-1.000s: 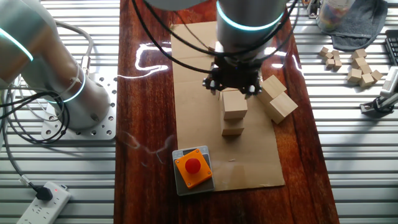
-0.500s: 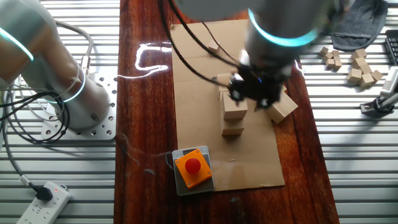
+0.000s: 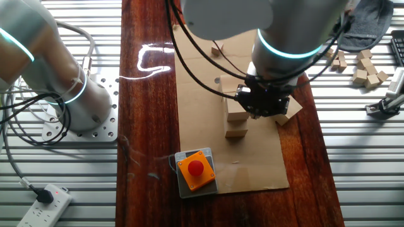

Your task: Stack the blocks into a pyramid shape

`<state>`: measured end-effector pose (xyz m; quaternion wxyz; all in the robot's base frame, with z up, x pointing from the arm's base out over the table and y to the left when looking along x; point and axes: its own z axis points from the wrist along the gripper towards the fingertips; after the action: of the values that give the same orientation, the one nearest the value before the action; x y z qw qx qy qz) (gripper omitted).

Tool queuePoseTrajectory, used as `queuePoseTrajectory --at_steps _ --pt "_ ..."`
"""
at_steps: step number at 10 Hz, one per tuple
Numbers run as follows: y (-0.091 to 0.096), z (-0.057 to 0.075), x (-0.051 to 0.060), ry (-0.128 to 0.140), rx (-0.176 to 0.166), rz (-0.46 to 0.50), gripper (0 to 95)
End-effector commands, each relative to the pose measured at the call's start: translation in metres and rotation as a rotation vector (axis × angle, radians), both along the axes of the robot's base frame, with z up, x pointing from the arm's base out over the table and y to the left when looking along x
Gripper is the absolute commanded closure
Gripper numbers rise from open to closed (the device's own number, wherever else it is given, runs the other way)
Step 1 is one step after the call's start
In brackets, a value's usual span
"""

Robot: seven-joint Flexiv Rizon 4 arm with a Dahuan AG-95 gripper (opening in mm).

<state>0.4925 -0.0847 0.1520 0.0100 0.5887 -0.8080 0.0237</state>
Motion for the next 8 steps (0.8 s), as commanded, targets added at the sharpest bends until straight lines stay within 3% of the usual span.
queuePoseTrajectory --at_steps 1,4,6,8 --pt "0.0007 0.0015 -0.0017 -0.023 -0.003 0.004 95.0" --pt "0.0073 0.0036 -0.0014 -0.027 -0.015 -0.008 95.0" --pt "0.0095 0.0036 -0.0009 -0.031 0.002 0.011 95.0" --pt "0.0095 0.0036 -0.0009 -0.020 -0.023 0.017 95.0"
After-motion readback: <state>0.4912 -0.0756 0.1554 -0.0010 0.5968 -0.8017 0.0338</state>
